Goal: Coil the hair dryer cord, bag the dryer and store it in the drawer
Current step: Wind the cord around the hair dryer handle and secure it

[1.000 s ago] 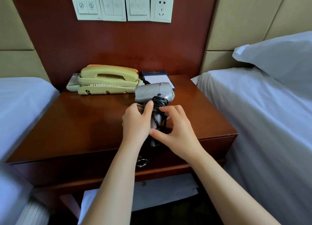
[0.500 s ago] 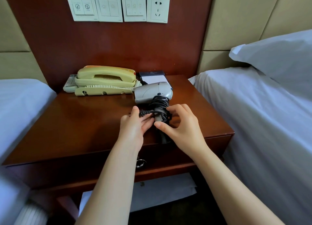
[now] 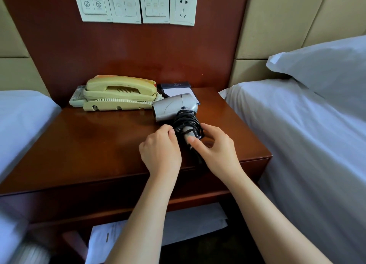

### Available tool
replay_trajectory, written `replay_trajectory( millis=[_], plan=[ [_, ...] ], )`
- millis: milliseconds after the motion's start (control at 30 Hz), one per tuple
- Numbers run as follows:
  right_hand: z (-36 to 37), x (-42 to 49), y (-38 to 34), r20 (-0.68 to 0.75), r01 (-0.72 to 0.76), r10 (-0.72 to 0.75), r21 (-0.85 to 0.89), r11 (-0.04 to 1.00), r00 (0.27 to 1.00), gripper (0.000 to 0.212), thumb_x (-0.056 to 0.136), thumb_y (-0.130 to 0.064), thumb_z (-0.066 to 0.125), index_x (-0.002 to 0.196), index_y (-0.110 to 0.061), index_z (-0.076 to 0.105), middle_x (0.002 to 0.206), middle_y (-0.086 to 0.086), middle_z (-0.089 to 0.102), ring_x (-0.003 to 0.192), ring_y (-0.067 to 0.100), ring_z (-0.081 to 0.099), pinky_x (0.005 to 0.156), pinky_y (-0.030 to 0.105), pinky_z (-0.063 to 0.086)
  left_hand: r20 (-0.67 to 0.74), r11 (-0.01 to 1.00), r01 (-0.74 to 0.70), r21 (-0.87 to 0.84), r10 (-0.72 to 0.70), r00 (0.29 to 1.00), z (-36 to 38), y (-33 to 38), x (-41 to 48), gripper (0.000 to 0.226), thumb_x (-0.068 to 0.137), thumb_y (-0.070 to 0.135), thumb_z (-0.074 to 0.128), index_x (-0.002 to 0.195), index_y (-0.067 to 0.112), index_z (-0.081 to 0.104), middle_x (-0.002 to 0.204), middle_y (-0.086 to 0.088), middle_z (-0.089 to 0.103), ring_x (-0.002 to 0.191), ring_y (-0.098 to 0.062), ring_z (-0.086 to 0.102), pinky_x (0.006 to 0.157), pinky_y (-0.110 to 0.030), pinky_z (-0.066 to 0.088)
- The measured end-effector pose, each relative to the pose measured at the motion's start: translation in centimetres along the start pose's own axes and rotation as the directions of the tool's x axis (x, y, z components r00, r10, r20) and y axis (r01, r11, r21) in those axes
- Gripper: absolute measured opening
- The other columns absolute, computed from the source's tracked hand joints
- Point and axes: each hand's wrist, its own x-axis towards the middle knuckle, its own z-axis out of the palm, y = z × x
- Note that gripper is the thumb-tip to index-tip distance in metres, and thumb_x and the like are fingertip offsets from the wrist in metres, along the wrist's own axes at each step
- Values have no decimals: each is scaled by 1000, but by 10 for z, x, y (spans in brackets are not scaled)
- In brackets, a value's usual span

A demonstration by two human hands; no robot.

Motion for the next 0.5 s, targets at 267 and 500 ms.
replay_trajectory(
  millis=[267, 500],
  plan=[
    [-7, 3, 0, -171, -69, 65, -18, 997, 983, 39, 89, -26, 61, 122, -6, 61, 111, 5, 69, 99, -5, 53, 72, -6, 31, 294, 991, -128, -43, 135, 946, 10, 11, -6, 46, 102, 26, 21, 139, 10, 41, 141, -12, 50, 130, -27, 43, 104, -36, 29],
    [4, -2, -2, -139, -96, 80, -109, 989, 987, 31, 99, -14, 41, 122, 1, 54, 125, 14, 62, 121, 26, 52, 81, 7, 27, 422, 957, -285, 47, 240, 874, 26, -2, 16, 53, 102, 31, 20, 152, 17, 8, 159, -2, 20, 146, -16, 16, 114, -41, 14]
  ],
)
